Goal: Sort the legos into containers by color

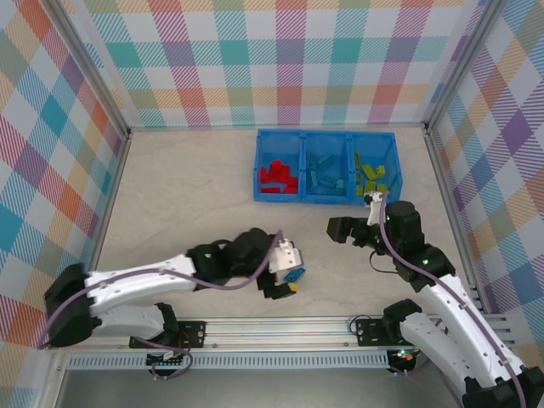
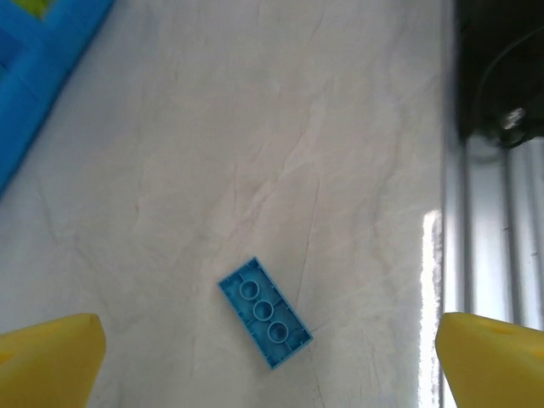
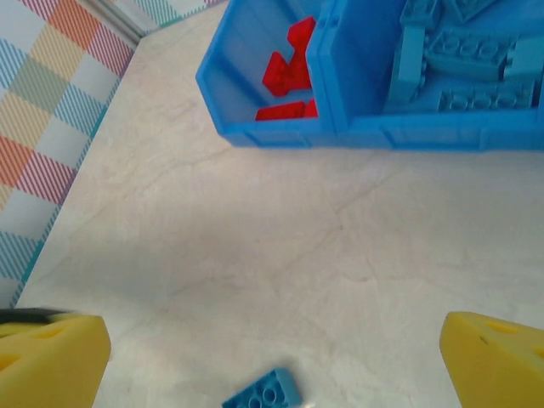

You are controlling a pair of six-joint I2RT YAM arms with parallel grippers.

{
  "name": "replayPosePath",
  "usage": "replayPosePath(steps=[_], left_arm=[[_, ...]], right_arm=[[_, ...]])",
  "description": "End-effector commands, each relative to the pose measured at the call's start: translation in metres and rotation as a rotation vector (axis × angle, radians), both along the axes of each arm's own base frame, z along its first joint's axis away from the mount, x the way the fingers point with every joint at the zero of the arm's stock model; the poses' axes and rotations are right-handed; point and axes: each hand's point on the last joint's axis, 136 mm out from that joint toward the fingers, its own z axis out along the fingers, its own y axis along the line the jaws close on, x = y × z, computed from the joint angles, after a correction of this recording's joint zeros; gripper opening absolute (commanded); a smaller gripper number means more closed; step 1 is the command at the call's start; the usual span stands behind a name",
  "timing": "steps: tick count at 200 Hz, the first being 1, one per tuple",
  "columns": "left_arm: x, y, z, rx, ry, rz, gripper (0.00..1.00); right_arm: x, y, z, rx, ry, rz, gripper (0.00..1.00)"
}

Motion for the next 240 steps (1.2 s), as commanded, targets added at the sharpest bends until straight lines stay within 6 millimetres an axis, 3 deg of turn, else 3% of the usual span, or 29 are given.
replayPosePath(steps=[1,34,74,104,132,153,173,207,221,240], left_arm=[[0.024,-0.012,-0.029,-0.023,0.020,0.193,1.00],[0.042,-0.024,-0.068,0.080,0.138,0.367,1.00],[0.037,-0.028,-0.094,0.147,0.225,0.396,0.99],[0.031,-0.020,-0.112,0.216,0.263,0.412,0.76],[0.024,-0.018,-0.114,0.209,0.292,0.395,0.56],[0.020,-0.015,-0.119,0.234,0.309,0.390,0.54],[0.019,-0.012,-0.124,0.245,0.318,0.398,0.44],[0.019,-0.009,-0.126,0.254,0.317,0.403,0.41],[0.021,-0.011,-0.123,0.242,0.305,0.405,0.30],[0.027,-0.019,-0.105,0.178,0.281,0.402,0.27]], right_arm=[[-0.011,0.001,-0.015,0.015,0.086,0.011,1.00],[-0.012,0.003,-0.024,0.010,0.114,0.022,1.00],[-0.013,0.001,-0.034,-0.001,0.130,0.017,1.00],[-0.014,0.001,-0.035,0.002,0.132,0.016,1.00],[-0.014,0.001,-0.032,0.004,0.129,0.015,1.00],[-0.014,0.001,-0.032,0.007,0.132,0.013,1.00],[-0.015,0.001,-0.033,0.011,0.139,0.013,1.00],[-0.016,0.001,-0.030,0.015,0.143,0.011,1.00],[-0.016,0.001,-0.030,0.018,0.144,0.009,1.00],[-0.016,0.002,-0.026,0.029,0.140,0.010,1.00]])
